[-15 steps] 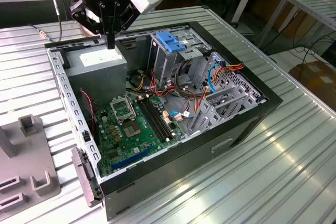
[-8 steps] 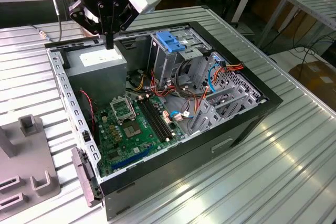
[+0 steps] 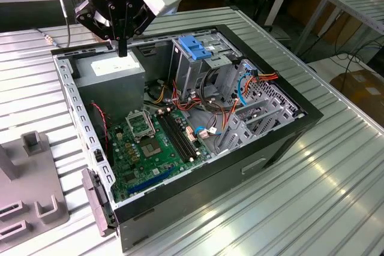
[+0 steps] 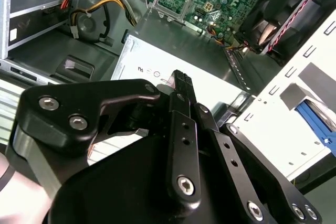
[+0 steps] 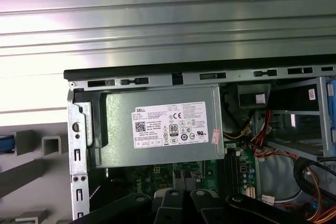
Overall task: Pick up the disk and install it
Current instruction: 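Reach for the disk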
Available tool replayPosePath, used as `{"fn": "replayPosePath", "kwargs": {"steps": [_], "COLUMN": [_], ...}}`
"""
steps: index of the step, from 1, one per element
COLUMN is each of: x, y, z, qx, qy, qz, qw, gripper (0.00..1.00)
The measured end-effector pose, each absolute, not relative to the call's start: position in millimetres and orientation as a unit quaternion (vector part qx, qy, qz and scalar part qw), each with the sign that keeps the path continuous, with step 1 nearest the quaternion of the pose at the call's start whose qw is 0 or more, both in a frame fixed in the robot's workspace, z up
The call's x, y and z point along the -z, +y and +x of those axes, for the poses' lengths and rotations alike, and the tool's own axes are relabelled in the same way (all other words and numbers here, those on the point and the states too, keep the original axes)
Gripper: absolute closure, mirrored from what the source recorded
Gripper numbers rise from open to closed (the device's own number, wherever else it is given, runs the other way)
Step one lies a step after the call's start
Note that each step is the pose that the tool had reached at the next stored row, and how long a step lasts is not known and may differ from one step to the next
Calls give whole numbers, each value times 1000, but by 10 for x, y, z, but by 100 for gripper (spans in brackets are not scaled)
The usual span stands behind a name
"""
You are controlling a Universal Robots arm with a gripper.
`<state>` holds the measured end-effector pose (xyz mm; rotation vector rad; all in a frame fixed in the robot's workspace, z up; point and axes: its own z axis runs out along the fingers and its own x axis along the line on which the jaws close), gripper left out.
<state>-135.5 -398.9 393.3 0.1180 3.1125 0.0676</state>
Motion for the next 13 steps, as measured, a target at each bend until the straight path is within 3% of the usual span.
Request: {"fn": "replayPosePath", "kwargs": {"steps": [13], "x": [-3933], "y": [-3989], "z": [-1415], "qx": [-22], "qy": [999], "qz": [38], "qw": [13], "gripper": [90]}}
